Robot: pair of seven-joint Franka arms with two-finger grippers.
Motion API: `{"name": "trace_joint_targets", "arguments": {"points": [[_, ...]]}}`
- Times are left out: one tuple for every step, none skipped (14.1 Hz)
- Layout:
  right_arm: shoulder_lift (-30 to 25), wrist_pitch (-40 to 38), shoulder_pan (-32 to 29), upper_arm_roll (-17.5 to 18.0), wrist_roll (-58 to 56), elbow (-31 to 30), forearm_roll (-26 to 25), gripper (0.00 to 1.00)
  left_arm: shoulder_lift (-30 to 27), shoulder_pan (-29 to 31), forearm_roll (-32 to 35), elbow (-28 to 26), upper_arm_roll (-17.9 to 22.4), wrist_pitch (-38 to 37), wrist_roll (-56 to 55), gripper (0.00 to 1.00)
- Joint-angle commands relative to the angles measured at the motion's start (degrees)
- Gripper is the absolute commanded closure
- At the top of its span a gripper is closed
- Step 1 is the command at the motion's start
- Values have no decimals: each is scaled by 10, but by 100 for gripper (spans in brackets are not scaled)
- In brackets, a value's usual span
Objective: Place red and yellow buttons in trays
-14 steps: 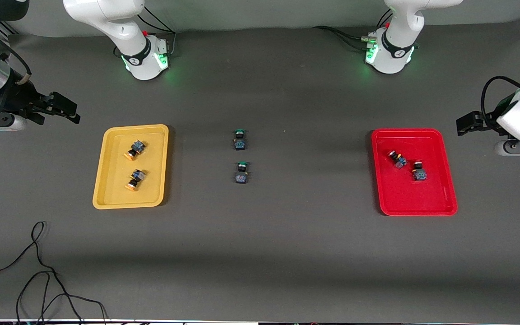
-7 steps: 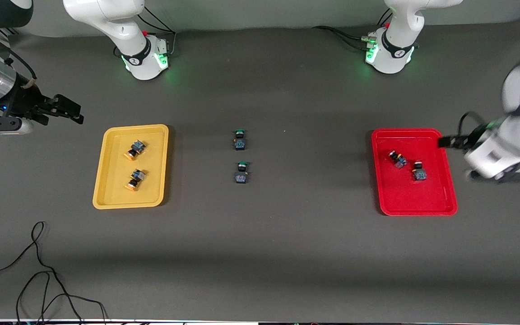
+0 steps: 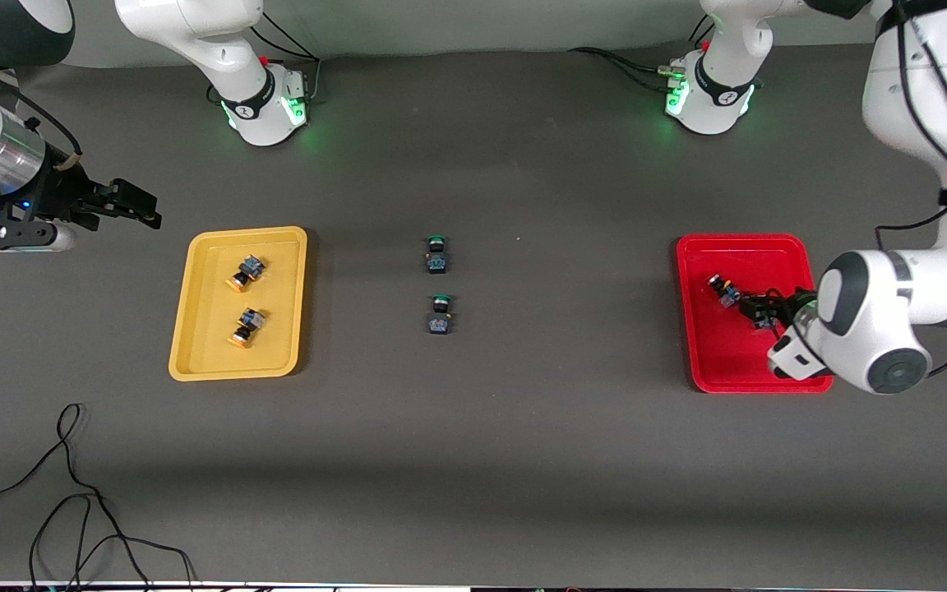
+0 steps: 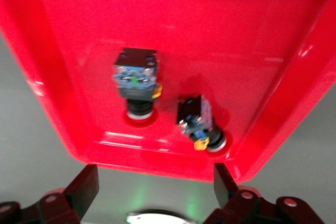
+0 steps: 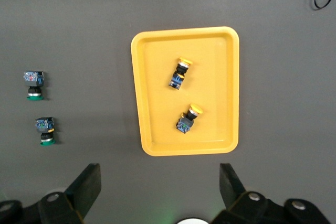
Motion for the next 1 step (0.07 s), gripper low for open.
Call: {"name": "trace_joint_targets", "arguments": {"points": [[-1, 6, -4, -2, -14, 4, -10, 0, -6, -6, -32, -33, -1, 38, -71, 7]]}}
